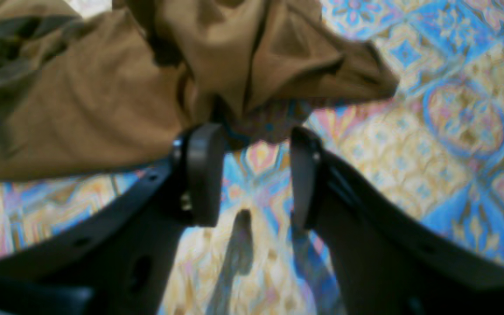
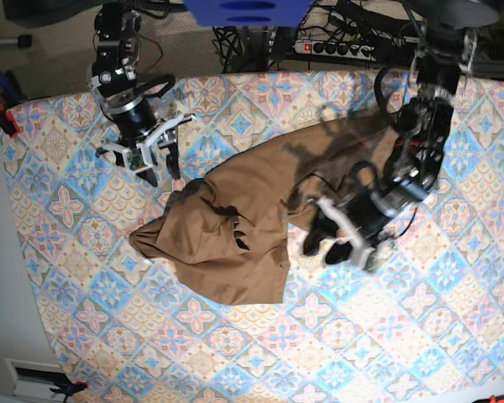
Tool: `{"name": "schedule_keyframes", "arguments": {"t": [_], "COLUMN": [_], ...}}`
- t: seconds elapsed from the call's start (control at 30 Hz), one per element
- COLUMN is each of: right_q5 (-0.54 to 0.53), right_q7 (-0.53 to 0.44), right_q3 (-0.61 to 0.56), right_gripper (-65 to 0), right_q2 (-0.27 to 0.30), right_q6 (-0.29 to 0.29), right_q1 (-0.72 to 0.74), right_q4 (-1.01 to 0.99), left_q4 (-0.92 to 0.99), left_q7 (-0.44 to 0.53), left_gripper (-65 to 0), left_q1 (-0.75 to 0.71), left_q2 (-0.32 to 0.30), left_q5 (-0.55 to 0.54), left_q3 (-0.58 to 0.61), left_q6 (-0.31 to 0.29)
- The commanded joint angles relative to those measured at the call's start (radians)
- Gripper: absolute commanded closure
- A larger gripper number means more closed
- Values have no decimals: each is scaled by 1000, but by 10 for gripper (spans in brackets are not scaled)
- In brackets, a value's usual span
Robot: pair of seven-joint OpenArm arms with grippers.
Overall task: Layout the t-shirt on the table in an organized manner, then fold the t-shirt properly
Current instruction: 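Drag the grasped shirt edge with the left gripper to spread the shirt, then grasp another edge of the brown shirt with the right gripper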
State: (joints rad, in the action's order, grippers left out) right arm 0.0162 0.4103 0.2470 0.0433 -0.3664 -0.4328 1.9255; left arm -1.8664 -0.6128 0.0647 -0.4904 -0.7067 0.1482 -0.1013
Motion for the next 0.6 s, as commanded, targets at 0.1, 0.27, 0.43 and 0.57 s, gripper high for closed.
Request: {"name": "schedule_keyframes", "arguments": {"t": [0.1,0.27,0.43,0.57], "right_q5": [-11,182,526,611], "right_q7": [-32,-29,-29,-31], "right_q3": [-13,-173,-349,-386], "right_gripper": [-257,-258,-259,-259], "right_q2": [25,63,37,-23], "right_q6": [-3,-3,-3,-3], "right_q1": [67,121,125,188], "right_q4": [32,30,21,15], "left_q4": [-66,-115,-123,-124], "left_q7": [-101,-183,-187,-187], "left_gripper": [-269,-269,-269,-269], "left_q1": [-113,-199,-246,-273], "left_q2": [-6,-4,17,69], "left_q5": [66,255,325,333], "left_q3": [-200,-232,-232,-281], "left_q6": [-1,-1,-1,-4]}}
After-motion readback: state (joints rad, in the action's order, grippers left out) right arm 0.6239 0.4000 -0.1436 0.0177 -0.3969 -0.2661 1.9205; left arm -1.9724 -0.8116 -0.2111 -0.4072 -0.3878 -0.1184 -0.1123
